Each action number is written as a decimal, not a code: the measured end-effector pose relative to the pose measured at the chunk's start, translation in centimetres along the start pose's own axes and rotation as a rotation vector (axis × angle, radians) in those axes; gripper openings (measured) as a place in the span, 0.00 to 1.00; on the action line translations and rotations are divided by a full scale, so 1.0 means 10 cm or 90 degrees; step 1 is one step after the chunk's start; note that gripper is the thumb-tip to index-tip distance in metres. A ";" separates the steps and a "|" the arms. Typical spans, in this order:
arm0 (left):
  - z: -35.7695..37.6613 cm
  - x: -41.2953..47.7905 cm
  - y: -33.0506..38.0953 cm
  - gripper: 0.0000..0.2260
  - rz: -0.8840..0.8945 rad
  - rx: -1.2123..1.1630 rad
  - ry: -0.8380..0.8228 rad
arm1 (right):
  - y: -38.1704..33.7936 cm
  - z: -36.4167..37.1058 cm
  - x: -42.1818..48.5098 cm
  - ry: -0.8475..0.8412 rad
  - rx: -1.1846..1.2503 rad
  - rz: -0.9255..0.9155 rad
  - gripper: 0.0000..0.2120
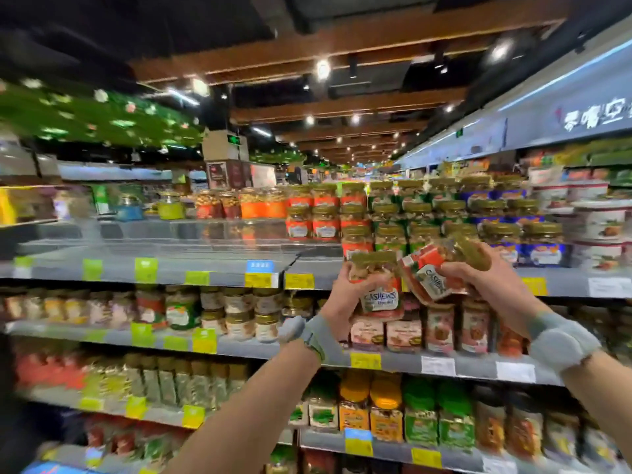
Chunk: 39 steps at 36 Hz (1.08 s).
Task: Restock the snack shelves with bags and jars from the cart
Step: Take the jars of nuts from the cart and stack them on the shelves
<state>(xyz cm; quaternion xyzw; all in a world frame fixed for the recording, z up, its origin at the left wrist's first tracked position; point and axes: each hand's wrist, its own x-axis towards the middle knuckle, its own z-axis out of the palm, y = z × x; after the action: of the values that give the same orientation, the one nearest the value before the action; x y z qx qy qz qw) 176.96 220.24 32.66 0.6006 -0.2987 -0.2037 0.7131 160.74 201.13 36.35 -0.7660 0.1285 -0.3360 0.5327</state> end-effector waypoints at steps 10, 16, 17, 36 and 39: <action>-1.33 0.13 0.50 0.35 0.102 0.047 0.078 | -0.81 1.13 0.41 -0.014 -0.267 -0.082 0.42; -1.86 0.35 0.73 0.36 0.123 0.064 0.129 | -1.00 1.39 0.86 -0.033 -0.431 -0.166 0.45; -1.94 0.43 0.75 0.37 0.126 0.059 0.141 | -1.00 1.44 0.99 -0.031 -0.452 -0.182 0.45; -2.42 1.44 0.79 0.38 0.176 0.081 0.197 | -0.58 2.54 2.39 -0.165 -0.754 -0.364 0.39; -2.50 1.58 0.80 0.37 0.167 0.103 0.195 | -0.46 2.64 2.49 -0.166 -0.807 -0.351 0.36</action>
<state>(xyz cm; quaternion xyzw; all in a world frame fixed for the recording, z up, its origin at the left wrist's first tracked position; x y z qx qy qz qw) 204.86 229.98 40.86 0.6355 -0.2778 0.0094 0.7203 195.72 208.42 44.44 -0.9677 0.0358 -0.2242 -0.1101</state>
